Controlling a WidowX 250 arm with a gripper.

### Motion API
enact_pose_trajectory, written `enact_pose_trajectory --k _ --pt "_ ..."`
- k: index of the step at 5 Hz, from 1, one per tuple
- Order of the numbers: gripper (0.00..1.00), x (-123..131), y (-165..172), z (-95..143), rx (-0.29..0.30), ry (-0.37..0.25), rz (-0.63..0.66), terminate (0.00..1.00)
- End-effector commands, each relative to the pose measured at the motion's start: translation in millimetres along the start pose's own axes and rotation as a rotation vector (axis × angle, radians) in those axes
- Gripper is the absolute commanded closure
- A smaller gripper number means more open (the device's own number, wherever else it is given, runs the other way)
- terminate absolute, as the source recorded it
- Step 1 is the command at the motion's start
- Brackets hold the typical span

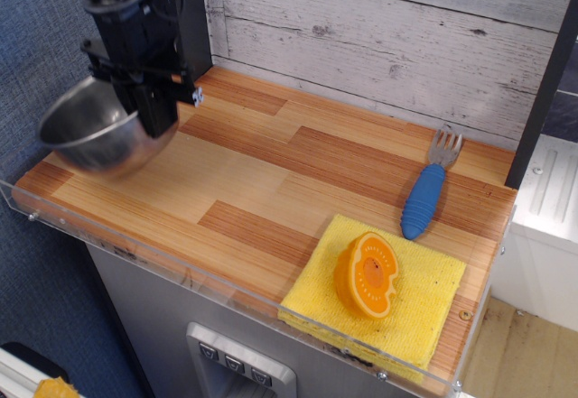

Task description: Put the pan on the lower right side of the table

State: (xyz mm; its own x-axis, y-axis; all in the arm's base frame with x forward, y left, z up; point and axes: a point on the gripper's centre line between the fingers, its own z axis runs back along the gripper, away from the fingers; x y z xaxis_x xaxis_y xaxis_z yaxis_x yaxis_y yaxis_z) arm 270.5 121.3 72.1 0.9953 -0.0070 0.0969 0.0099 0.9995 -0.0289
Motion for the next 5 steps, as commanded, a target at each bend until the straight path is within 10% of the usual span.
enact_pose_trajectory --k 1,2,3,5 --pt "1.00 1.6 17.4 -7.6 0.020 0.047 0.013 0.00" --pt "1.00 0.5 17.5 -13.3 0.020 0.074 0.013 0.00" --pt "0.00 0.5 11.2 -8.5 0.023 0.073 -0.010 0.00" --pt "0.00 1.9 -8.4 15.5 -0.024 0.025 -0.070 0.00"
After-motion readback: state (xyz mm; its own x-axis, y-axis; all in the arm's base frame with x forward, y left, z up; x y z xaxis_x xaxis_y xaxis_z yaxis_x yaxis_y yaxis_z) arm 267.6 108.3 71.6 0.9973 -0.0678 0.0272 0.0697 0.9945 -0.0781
